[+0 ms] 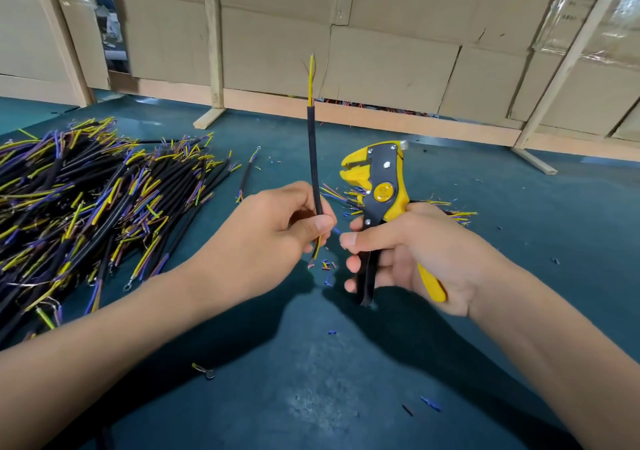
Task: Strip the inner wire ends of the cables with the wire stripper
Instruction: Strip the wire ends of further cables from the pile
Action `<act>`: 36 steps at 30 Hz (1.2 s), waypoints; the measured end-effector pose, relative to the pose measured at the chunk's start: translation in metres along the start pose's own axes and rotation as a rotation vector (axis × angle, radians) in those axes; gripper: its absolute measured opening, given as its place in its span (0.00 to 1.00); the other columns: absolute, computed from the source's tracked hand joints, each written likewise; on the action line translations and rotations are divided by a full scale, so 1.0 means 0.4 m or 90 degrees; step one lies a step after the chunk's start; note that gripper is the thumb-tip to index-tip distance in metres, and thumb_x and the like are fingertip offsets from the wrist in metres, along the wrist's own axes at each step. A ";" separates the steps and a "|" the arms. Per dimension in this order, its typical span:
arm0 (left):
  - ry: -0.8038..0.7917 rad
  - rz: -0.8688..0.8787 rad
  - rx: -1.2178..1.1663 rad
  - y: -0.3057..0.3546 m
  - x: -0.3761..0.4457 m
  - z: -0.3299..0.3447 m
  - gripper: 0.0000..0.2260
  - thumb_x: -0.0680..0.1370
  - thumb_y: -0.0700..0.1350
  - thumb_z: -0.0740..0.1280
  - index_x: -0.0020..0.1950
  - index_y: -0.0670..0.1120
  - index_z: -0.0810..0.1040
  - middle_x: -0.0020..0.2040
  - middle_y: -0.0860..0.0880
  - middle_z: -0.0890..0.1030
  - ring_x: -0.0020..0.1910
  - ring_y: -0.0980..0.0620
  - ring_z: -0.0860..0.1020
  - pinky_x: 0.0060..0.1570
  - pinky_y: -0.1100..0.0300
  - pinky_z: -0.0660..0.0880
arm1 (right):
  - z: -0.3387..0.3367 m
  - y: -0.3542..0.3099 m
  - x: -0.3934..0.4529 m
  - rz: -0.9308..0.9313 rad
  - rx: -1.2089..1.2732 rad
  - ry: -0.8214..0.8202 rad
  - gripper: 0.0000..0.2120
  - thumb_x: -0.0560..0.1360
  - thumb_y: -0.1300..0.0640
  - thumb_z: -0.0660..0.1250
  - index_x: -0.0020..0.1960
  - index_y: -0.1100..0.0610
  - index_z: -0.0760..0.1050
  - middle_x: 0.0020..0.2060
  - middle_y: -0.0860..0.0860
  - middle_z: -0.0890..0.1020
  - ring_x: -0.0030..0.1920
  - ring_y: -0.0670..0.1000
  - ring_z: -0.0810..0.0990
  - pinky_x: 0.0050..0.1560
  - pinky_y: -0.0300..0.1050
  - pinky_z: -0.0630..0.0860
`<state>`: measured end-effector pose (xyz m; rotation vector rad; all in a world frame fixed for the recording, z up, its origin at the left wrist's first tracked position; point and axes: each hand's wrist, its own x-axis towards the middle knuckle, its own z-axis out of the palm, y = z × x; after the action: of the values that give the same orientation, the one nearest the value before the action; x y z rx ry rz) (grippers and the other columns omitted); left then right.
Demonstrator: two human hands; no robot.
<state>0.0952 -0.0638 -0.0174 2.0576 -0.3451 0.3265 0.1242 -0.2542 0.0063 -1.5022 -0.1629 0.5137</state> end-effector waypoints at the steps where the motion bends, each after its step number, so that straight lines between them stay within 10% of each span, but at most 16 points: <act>1: 0.017 0.018 0.005 0.001 -0.003 0.001 0.06 0.81 0.39 0.66 0.45 0.46 0.78 0.39 0.53 0.82 0.38 0.52 0.80 0.47 0.57 0.77 | 0.000 0.001 -0.001 0.004 0.002 -0.001 0.10 0.72 0.73 0.73 0.49 0.64 0.75 0.36 0.58 0.80 0.32 0.57 0.80 0.40 0.59 0.81; 7: 0.167 0.025 -0.307 0.009 0.012 -0.015 0.05 0.82 0.38 0.64 0.47 0.41 0.78 0.41 0.46 0.83 0.40 0.48 0.82 0.36 0.58 0.77 | 0.003 0.019 0.009 -0.146 0.069 0.049 0.09 0.71 0.72 0.73 0.45 0.63 0.76 0.34 0.58 0.78 0.32 0.58 0.79 0.38 0.58 0.82; 19: 0.165 0.008 -0.665 0.038 0.020 -0.040 0.06 0.78 0.45 0.65 0.47 0.43 0.76 0.56 0.44 0.85 0.52 0.48 0.84 0.52 0.55 0.80 | 0.059 0.063 -0.032 -0.152 0.145 -0.340 0.09 0.73 0.70 0.68 0.51 0.62 0.75 0.38 0.59 0.76 0.37 0.58 0.78 0.43 0.60 0.80; 36: 0.207 0.122 -0.394 0.037 0.025 -0.053 0.04 0.76 0.40 0.70 0.50 0.42 0.79 0.41 0.38 0.76 0.41 0.46 0.79 0.44 0.52 0.81 | 0.050 0.066 -0.029 -0.166 0.154 -0.359 0.08 0.74 0.68 0.68 0.52 0.60 0.76 0.38 0.57 0.76 0.38 0.58 0.78 0.45 0.61 0.79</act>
<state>0.0970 -0.0534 0.0085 1.3427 -0.3847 0.5812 0.0999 -0.2411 -0.0154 -1.0503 -0.7022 0.7074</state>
